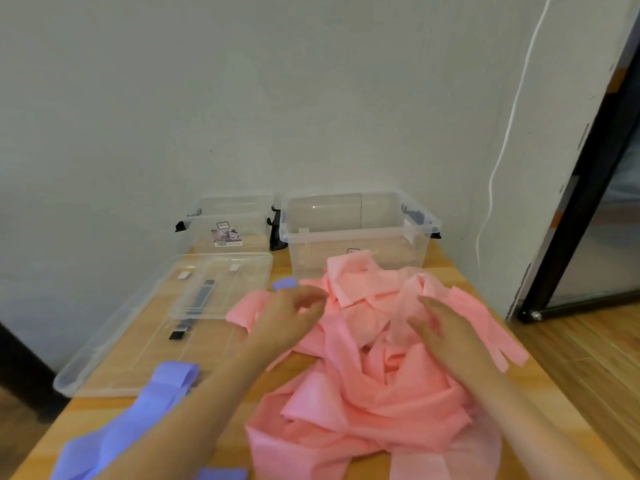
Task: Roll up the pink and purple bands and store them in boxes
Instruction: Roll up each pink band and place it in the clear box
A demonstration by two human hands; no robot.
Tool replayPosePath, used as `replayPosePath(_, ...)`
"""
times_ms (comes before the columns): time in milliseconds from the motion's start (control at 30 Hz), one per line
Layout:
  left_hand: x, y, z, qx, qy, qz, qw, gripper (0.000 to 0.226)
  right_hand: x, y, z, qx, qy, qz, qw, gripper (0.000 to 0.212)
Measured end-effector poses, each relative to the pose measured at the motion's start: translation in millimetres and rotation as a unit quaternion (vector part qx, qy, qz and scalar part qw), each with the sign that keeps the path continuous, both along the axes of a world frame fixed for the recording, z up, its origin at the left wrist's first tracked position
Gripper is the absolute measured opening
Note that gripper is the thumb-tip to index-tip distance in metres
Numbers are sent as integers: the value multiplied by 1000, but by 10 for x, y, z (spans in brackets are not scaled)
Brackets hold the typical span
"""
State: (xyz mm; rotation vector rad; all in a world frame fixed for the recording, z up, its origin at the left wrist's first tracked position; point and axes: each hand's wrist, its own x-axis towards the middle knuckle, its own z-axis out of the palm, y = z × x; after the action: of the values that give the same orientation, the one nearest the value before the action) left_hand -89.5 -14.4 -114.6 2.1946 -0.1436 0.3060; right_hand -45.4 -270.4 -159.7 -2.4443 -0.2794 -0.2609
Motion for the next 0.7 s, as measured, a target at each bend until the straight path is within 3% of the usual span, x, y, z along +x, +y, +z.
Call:
replayPosePath(67, 352, 315, -47, 119, -28, 129, 984, 34, -66, 91, 61, -77, -46, 27, 996, 65)
replayPosePath(133, 684, 577, -221, 267, 46, 140, 952, 46, -133, 287, 101, -174, -74, 64, 980, 73)
replayPosePath(200, 921, 691, -380, 342, 94, 135, 925, 50, -128, 534, 70, -225, -89, 88, 966, 78)
replayPosePath(267, 1078, 678, -461, 355, 113, 132, 919, 49, -89, 735, -58, -275, -114, 95, 950, 80)
replayPosePath(367, 1232, 622, -539, 388, 150, 115, 902, 54, -20, 884, -270, -306, -49, 101, 945, 72)
replayPosePath(500, 1326, 599, -651, 404, 180, 106, 891, 62, 62, 897, -456, -282, -18, 98, 954, 71)
replayPosePath(700, 1326, 543, -692, 415, 155, 134, 886, 46, 73, 910, -550, -270, -14, 95, 958, 85)
